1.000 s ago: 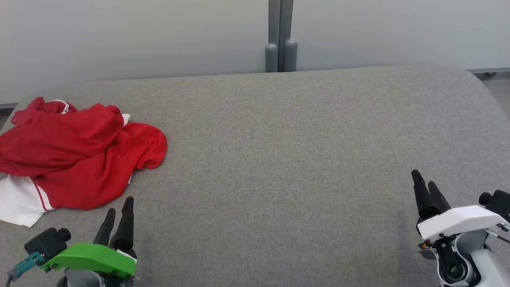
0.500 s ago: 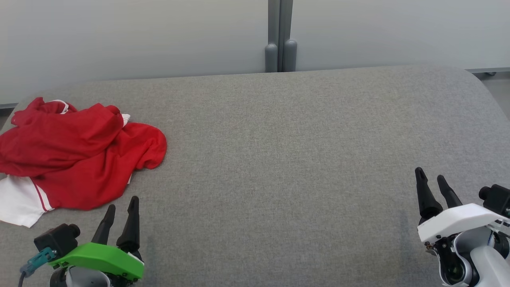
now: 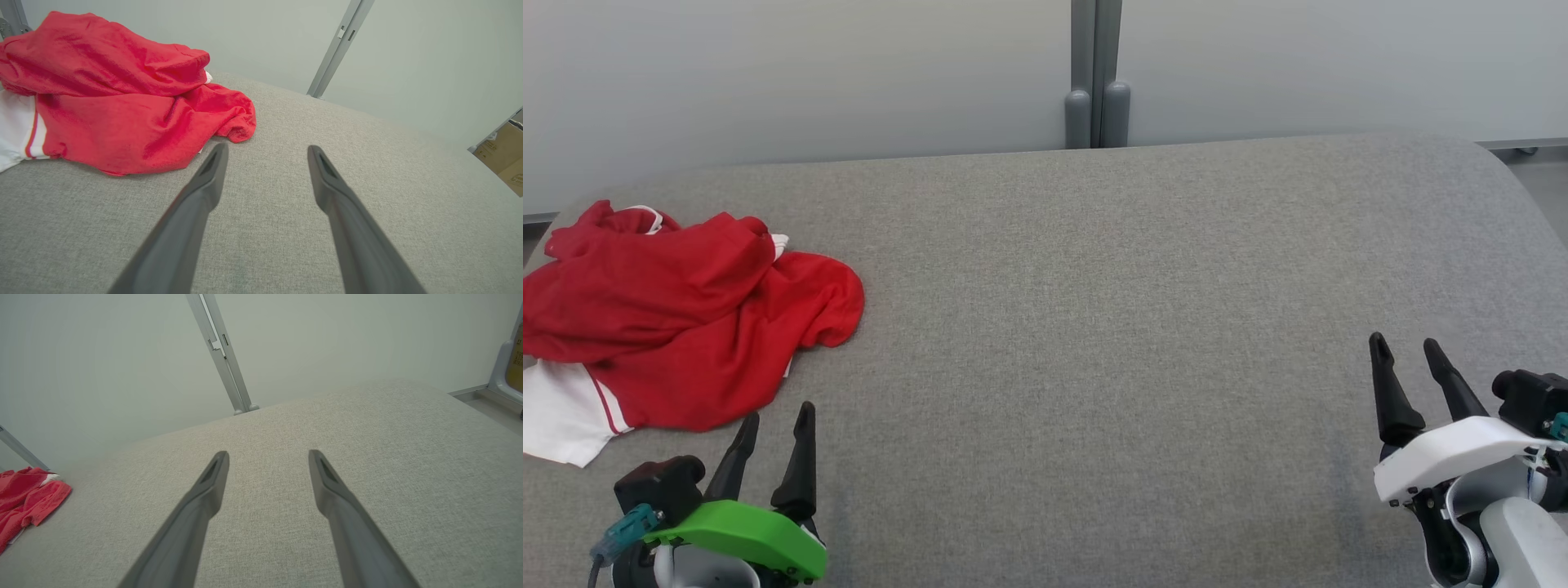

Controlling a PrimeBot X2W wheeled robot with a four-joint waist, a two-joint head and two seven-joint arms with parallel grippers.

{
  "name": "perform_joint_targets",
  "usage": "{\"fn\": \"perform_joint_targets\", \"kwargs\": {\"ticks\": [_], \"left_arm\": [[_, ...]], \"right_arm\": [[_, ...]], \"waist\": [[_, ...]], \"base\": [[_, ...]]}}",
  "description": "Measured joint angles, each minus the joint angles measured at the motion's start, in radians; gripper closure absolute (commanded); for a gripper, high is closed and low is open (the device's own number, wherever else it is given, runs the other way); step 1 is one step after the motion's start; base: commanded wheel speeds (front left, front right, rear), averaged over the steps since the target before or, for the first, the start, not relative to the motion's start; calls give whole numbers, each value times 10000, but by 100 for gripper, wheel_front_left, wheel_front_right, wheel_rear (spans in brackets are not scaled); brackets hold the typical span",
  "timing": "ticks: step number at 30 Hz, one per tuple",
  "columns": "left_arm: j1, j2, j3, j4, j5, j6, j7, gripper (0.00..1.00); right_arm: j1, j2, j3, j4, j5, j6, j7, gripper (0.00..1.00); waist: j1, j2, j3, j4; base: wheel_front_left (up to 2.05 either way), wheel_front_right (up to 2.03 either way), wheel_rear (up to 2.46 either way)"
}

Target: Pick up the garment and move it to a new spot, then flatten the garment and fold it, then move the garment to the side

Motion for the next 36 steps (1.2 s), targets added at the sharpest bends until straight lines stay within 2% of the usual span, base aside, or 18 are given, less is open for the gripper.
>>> {"fn": "perform_joint_targets", "kwargs": {"ticks": [5, 22, 26, 36], "left_arm": [[5, 2, -23, 6, 635, -6, -174, 0], [25, 40, -40, 48, 2972, -102, -767, 0], [226, -44, 4, 441, 3068, -107, -886, 0], [365, -127, 497, 803, 2792, -192, -909, 0]], "right_arm": [[56, -19, 151, -238, -410, 330, -169, 0], [407, -481, 111, -313, -2646, 635, -767, 0], [410, -529, 58, -357, -3170, 677, -888, 0], [457, -508, -255, -339, -3193, 851, -899, 0]], "waist": [[0, 0, -3, -7], [0, 0, -6, -109], [0, 0, 1, -144], [0, 0, 23, -163]], "base": [[0, 0, 0], [0, 0, 0], [0, 0, 0], [0, 0, 0]]}}
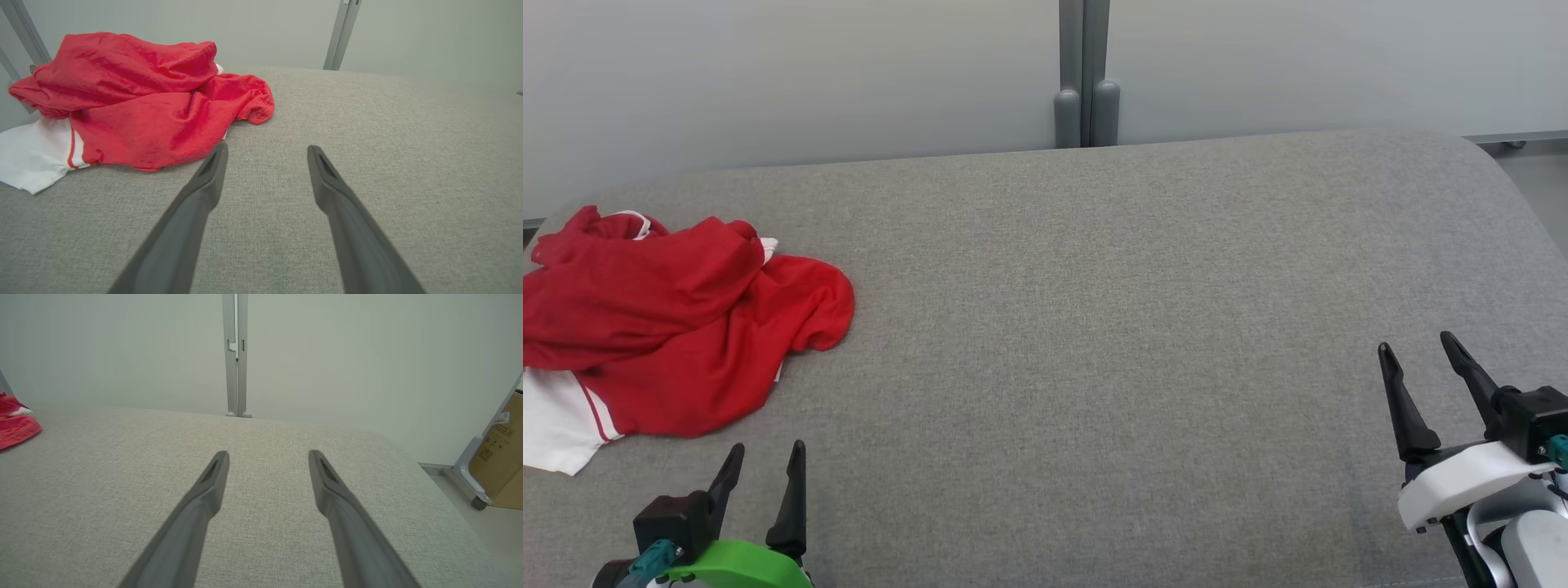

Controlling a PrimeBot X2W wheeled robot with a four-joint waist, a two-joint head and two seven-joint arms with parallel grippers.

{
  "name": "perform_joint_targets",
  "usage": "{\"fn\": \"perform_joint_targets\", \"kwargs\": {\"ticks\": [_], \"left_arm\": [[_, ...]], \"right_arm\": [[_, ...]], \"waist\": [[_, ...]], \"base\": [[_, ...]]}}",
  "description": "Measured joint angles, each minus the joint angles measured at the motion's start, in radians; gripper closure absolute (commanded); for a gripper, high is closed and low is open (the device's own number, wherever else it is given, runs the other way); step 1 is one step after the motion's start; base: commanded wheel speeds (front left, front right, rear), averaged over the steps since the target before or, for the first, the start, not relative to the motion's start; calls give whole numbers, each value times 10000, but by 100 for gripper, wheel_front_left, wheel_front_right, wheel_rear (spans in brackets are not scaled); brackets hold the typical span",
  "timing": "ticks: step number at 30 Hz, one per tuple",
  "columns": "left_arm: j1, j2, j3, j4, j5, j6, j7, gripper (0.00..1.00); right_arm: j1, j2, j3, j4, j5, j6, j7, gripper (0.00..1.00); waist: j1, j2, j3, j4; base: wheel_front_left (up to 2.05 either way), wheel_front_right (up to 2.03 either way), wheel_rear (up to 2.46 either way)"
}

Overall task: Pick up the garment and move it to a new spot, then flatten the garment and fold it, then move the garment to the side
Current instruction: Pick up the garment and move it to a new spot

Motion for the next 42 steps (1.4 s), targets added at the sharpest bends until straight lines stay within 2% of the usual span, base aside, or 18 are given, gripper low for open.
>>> {"fn": "perform_joint_targets", "kwargs": {"ticks": [14, 20, 25, 32, 42], "left_arm": [[-12, -73, 362, 234, -36, -71, 0, 0], [-218, -236, 198, 259, 4, -144, 0, 0], [-218, -247, 291, 303, 10, -153, 0, 0], [-143, -251, 924, 293, 8, -151, 0, 0], [8, -224, 1233, 359, 52, -153, 0, 0]], "right_arm": [[101, 169, -318, 48, -199, 186, -2, 0], [195, 173, -506, 48, -267, 268, -2, 0], [196, 251, -453, 50, -359, 372, -2, 0], [118, 332, 84, 100, -525, 612, -2, 0], [39, 499, 92, 132, -546, 621, -2, 0]], "waist": [[0, 0, -1, 54], [0, 0, -13, 310], [0, 0, -43, 735], [0, 0, -94, 1542], [0, 0, -192, 2818]], "base": [[0, 0, 0], [0, 0, 0], [0, 0, 0], [0, 0, 0], [0, 0, 0]]}}
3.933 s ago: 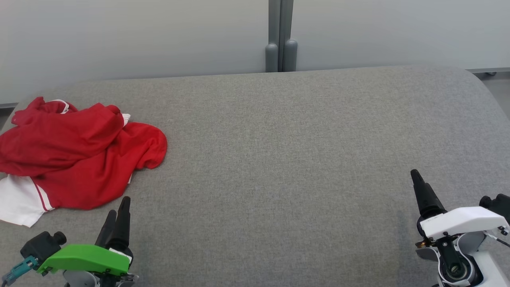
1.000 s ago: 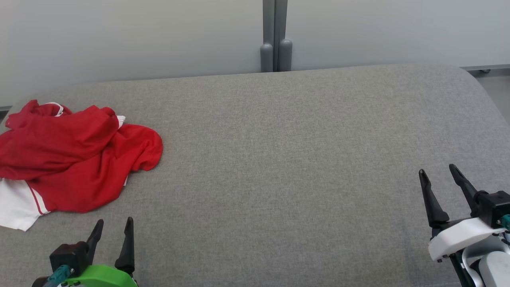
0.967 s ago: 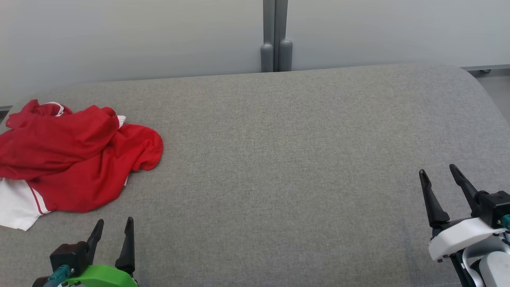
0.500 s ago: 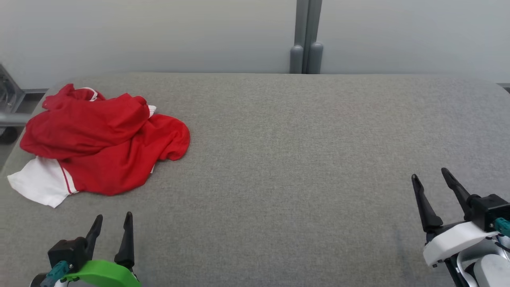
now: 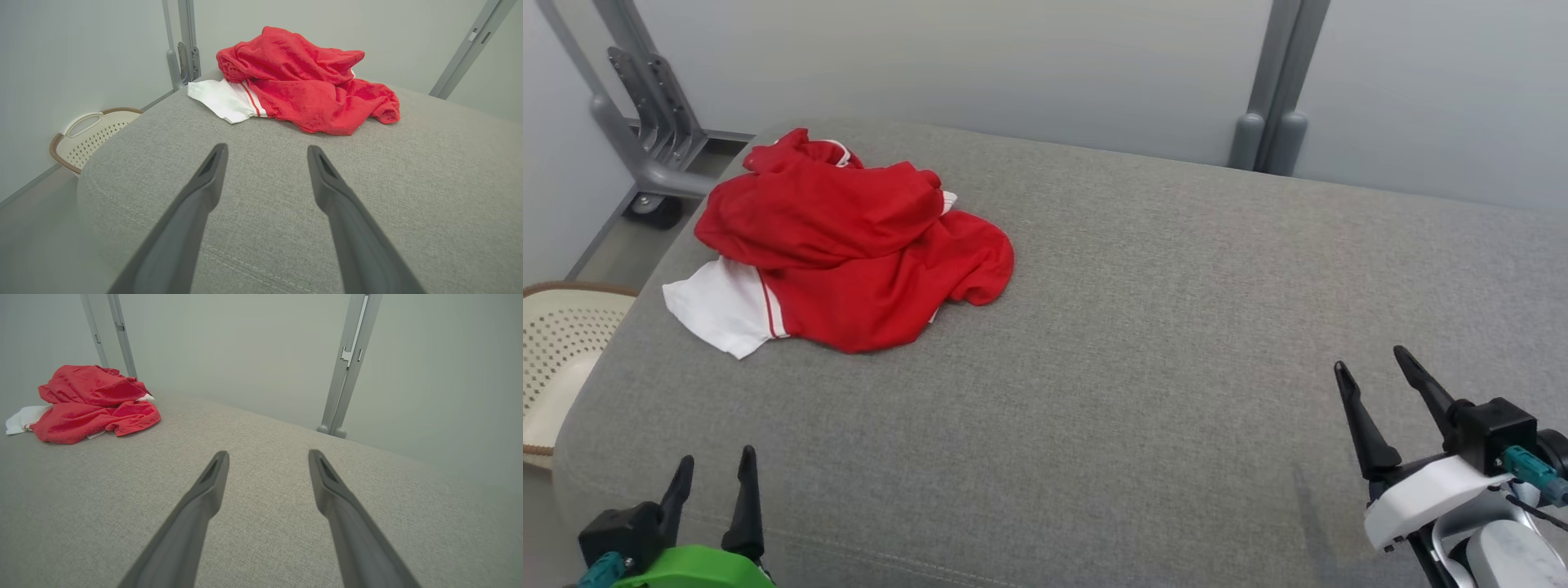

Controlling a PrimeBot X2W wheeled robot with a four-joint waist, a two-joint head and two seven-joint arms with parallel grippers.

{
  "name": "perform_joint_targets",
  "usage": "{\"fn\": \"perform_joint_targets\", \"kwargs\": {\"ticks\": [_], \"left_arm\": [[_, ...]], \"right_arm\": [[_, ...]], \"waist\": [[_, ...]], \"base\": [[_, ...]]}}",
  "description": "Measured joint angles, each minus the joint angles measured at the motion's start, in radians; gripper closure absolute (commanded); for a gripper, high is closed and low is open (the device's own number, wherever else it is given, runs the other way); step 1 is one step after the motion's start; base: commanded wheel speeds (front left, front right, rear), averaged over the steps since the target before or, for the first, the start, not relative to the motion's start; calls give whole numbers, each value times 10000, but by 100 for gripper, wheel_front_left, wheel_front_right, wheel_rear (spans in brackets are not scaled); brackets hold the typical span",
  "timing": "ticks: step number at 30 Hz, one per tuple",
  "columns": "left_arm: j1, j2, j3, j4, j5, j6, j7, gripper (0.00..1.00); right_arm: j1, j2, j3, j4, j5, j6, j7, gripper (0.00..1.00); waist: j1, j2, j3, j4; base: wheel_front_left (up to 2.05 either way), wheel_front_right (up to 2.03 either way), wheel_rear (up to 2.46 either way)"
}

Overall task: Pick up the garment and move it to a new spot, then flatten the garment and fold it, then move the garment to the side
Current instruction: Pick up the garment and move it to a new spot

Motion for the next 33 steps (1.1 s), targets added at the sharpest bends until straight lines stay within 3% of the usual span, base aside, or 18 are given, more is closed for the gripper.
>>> {"fn": "perform_joint_targets", "kwargs": {"ticks": [5, 11, 21, 23, 33], "left_arm": [[-6, 54, 543, -42, -127, 0, 0, 0], [-649, -12, 593, 268, -700, 0, 52, 0], [-4194, 163, 840, 884, -1718, 0, 2360, 0], [-4901, 355, 940, 1306, -1918, 163, 3062, 0], [-6578, 1152, 1452, 2173, -1998, 535, 4025, 0]], "right_arm": [[-3, 159, 324, -10, -173, 84, 0, 0], [-20, 23, 382, -201, -314, 86, -2, 0], [-528, -581, 1022, -663, -598, 176, -2, 0], [-635, -706, 1369, -830, -709, 180, -4, 0], [-1423, -1279, 2242, -1785, -943, 188, -44, 0]], "waist": [[0, 0, -3, 433], [0, 0, 349, 488], [0, 0, 1511, 365], [0, 0, 1899, 308], [1, 0, 3316, -118]], "base": [[0, 0, 0], [0, 0, 0], [0, 0, 0], [0, 0, 0], [0, 0, 0]]}}
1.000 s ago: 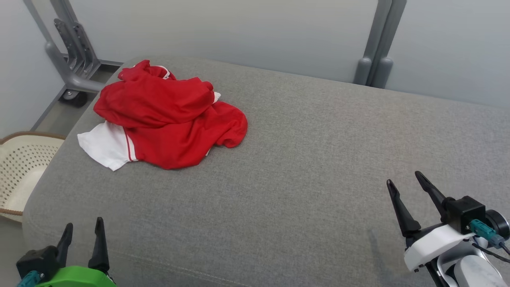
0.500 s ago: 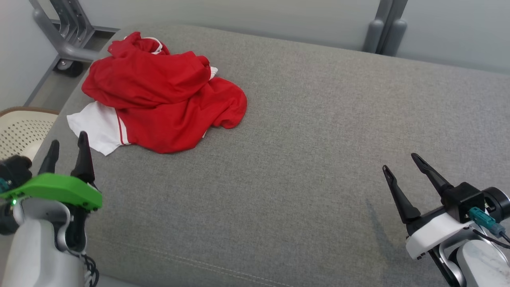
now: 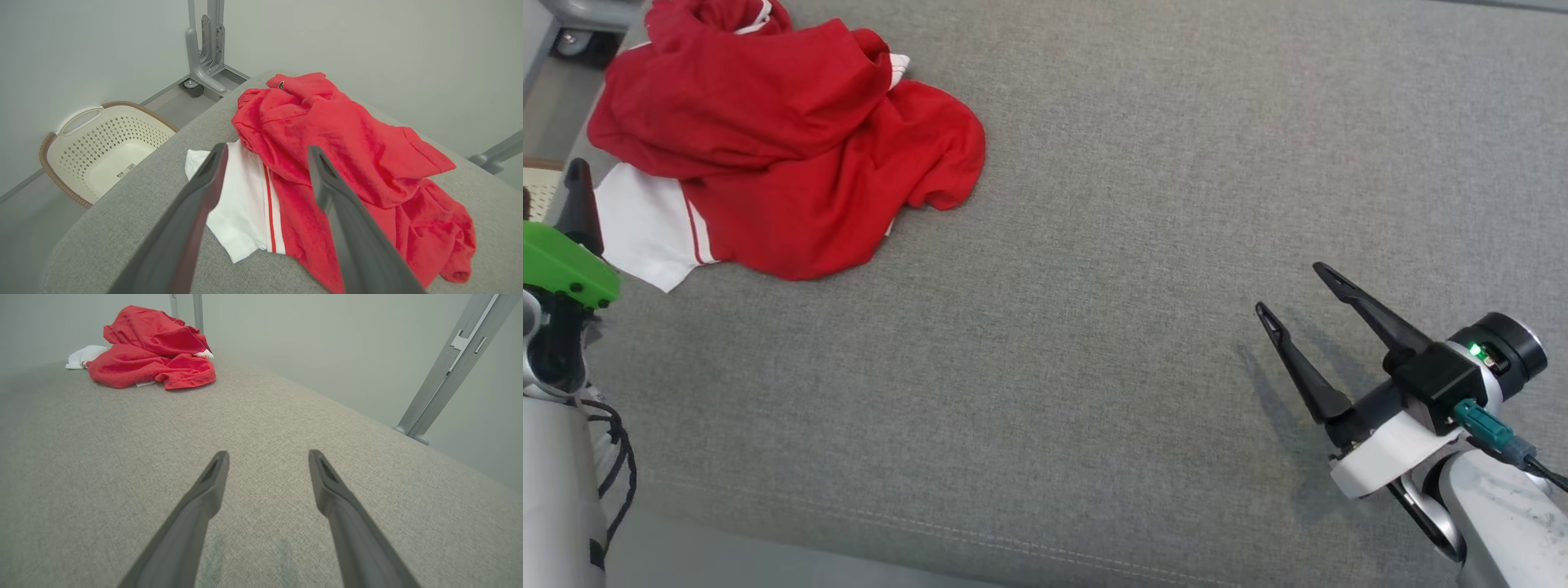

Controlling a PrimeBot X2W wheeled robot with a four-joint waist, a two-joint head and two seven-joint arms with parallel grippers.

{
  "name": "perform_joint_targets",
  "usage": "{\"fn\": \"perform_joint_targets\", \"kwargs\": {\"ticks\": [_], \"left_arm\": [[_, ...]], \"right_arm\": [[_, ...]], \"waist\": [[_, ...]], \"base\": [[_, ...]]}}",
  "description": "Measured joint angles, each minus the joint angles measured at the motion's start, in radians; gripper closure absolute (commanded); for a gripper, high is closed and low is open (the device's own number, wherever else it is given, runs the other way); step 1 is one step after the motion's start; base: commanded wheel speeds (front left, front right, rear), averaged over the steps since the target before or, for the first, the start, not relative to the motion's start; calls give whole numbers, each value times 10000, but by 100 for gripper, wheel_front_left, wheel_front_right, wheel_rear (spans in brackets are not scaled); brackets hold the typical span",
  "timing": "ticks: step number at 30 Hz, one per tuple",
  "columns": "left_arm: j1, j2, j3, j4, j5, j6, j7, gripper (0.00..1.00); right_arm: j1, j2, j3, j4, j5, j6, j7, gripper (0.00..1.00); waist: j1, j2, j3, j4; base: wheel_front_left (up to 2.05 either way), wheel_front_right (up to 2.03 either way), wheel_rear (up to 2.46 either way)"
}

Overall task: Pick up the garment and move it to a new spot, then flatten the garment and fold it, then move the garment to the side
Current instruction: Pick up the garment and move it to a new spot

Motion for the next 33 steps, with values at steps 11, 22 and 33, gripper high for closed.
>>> {"fn": "perform_joint_targets", "kwargs": {"ticks": [11, 22, 33], "left_arm": [[-1322, 102, 387, 403, -449, 178, 81, 0], [-1924, -134, 366, 1461, -453, 174, -336, 0], [-2336, 48, 276, 2284, -221, 244, -1317, 100]], "right_arm": [[-551, -527, -443, -619, 0, 0, 0, 0], [-772, -817, -721, -752, 0, 0, 0, 0], [-717, -890, -1001, -729, 96, -4, 0, 0]], "waist": [[0, 0, 1323, -511], [0, 0, 2489, -797], [0, 0, 2531, -941]], "base": [[0, 0, 0], [0, 0, 0], [0, 0, 0]]}}
